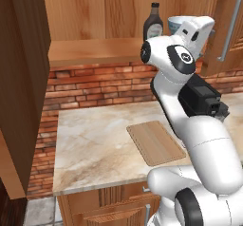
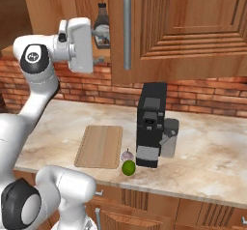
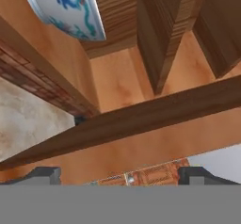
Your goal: Open the cabinet. Place the bowl and condiment on the counter. Then place the lime and garlic on the cutting board.
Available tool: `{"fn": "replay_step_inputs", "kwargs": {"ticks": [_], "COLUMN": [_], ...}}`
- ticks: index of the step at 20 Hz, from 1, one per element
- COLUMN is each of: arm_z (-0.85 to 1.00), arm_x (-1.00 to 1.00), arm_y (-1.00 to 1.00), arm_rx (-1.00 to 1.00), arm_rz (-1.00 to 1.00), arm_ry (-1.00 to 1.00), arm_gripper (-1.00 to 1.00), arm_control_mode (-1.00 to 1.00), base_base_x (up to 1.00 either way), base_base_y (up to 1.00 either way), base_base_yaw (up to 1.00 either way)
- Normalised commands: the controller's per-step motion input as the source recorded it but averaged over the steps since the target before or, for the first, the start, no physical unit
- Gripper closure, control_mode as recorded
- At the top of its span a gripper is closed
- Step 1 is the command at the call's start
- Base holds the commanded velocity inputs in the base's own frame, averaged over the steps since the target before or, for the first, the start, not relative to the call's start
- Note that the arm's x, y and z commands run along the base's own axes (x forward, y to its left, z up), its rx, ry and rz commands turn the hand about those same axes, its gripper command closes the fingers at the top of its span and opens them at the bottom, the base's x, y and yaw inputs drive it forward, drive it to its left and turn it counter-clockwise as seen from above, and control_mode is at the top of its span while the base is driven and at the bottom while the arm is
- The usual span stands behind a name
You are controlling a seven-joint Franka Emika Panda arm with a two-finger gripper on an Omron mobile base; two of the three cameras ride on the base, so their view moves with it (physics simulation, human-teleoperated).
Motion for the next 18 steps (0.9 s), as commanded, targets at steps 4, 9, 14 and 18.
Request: {"fn": "replay_step_inputs", "kwargs": {"ticks": [4, 9, 14, 18], "arm_z": [0.00, 0.00, 0.00, 0.00], "arm_x": [0.52, 0.29, 0.23, 0.10], "arm_y": [0.00, 0.00, -0.11, -0.19], "arm_rx": [0.00, 0.00, 0.00, 0.00], "arm_rz": [0.00, 0.00, 0.00, 0.00], "arm_ry": [0.04, 0.00, 0.00, 0.00], "arm_gripper": [-1.00, -1.00, -1.00, -1.00], "arm_control_mode": [-1.00, -1.00, -1.00, -1.00], "base_base_x": [0.00, 0.00, 0.00, 0.00], "base_base_y": [0.00, 0.00, 0.00, 0.00], "base_base_yaw": [0.00, 0.00, 0.00, 0.00]}}
